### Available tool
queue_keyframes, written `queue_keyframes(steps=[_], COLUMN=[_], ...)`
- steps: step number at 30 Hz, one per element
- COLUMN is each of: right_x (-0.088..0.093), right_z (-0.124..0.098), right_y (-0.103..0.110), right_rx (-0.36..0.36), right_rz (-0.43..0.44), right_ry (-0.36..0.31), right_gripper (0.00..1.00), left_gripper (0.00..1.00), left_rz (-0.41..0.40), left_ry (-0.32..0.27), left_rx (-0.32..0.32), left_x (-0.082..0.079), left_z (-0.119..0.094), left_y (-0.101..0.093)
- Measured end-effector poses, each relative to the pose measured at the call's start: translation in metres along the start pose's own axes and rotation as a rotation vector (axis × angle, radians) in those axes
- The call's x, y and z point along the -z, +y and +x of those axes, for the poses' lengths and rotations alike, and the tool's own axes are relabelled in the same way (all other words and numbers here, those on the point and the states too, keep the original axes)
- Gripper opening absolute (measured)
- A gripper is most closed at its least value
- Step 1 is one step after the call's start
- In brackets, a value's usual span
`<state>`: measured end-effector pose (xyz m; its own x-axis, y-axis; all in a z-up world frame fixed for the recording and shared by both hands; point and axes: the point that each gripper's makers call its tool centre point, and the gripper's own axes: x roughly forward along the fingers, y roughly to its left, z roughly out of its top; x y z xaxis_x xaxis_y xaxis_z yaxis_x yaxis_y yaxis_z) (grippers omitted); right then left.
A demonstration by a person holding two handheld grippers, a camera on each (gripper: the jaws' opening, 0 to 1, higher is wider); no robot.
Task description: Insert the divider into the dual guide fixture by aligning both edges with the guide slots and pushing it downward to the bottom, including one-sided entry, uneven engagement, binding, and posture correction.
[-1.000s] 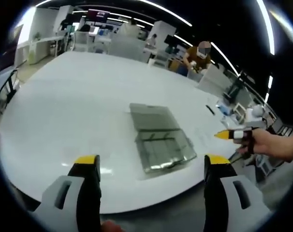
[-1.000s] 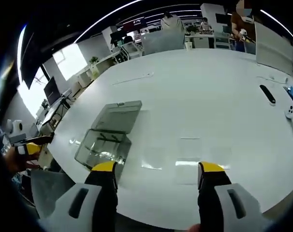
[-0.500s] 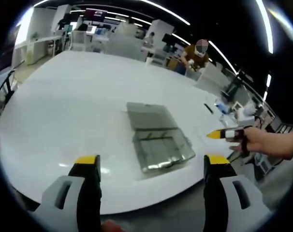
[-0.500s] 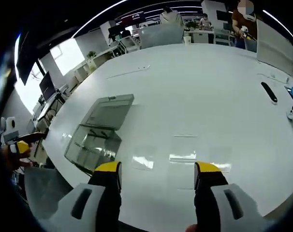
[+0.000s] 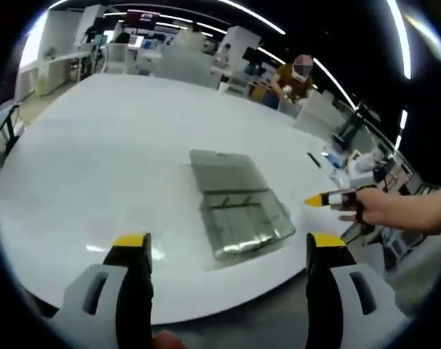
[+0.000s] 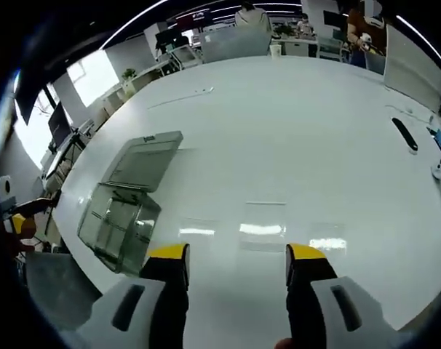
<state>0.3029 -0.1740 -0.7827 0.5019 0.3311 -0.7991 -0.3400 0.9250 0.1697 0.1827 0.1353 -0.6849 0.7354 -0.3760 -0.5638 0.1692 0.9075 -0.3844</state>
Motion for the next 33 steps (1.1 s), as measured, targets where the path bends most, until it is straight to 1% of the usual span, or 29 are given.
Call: queue_keyframes(steps=[11, 20, 33], right_x=[0.007, 0.008, 0.012], right_z=[0.009, 0.015, 0.022], right_y=[-0.011, -0.014, -0.02], right_rx=[0.031, 0.039, 0.058], right_rz=[0.001, -0.007, -0.009], right_ry=[0.025, 0.035, 0.049], right_gripper=[0.46, 0.43, 0.42], left_gripper=[0.85, 0.85, 0.85], left_rz=[0.006, 0.006, 0.003], left_ry=[0.01, 0.015, 0.017], left_rx=[0.001, 0.0, -0.003], left_x=[0.002, 0.003, 0.004], left_z=[0.001, 0.003, 0.002], left_y=[0.001, 0.0, 0.002])
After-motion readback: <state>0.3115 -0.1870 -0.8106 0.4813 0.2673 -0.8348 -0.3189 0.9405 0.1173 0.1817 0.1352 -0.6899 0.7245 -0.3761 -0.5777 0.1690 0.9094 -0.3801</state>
